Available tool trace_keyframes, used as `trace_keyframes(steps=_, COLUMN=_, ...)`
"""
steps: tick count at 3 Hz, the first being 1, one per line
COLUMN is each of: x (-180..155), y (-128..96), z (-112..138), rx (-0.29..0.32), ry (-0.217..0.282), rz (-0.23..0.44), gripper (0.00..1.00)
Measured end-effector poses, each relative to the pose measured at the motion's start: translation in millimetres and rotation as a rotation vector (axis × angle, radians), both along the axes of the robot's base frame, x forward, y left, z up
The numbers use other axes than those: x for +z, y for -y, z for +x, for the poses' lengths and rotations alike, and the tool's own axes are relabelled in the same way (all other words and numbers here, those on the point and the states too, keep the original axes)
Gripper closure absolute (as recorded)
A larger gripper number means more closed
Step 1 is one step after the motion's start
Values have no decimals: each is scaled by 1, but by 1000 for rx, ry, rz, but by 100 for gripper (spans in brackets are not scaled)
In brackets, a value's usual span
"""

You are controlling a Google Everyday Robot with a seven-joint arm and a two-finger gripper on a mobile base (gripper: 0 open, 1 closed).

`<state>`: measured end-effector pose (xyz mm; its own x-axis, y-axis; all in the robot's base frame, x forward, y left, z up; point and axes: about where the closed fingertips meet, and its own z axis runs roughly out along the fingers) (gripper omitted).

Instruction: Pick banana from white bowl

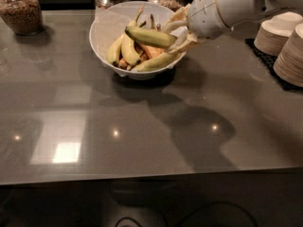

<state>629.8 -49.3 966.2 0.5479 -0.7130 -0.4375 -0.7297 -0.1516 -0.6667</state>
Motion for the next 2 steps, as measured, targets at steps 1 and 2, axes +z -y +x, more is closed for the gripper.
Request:
trace_keyframes(steps=1, x=15, y=19, z=-13, rx=-26, ry=22, rz=-44, gripper=100)
trace_keyframes(steps=2, x=28, y=38, z=-31, rx=-43, ry=9, rz=-40, gripper=100)
